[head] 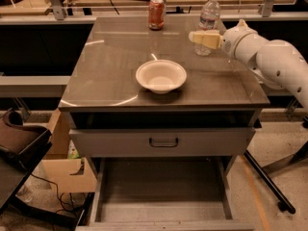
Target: Place water bottle into middle drawer
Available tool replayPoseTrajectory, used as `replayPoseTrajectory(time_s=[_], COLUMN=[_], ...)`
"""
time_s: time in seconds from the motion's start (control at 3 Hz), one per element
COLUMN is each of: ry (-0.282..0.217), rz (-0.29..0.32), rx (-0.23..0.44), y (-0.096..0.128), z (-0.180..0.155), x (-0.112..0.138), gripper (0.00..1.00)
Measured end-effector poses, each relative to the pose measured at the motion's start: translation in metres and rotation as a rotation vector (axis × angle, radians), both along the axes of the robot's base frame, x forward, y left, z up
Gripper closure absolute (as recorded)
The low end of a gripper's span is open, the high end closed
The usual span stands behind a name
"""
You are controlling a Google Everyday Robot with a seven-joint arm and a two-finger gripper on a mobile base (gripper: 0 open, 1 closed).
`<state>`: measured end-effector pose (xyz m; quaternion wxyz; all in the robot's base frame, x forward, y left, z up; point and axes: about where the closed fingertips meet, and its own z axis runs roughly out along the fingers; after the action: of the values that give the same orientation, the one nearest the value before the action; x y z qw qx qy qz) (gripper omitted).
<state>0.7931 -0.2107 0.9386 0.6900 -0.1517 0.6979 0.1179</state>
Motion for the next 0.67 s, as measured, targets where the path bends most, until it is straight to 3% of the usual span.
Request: replayPoseTrajectory(time_s=[0.67], ry=[-0.053], rz=[0.036], rx=[0.039], y=[0.005], z=[0.008], x=[0.026], gripper=[0.00])
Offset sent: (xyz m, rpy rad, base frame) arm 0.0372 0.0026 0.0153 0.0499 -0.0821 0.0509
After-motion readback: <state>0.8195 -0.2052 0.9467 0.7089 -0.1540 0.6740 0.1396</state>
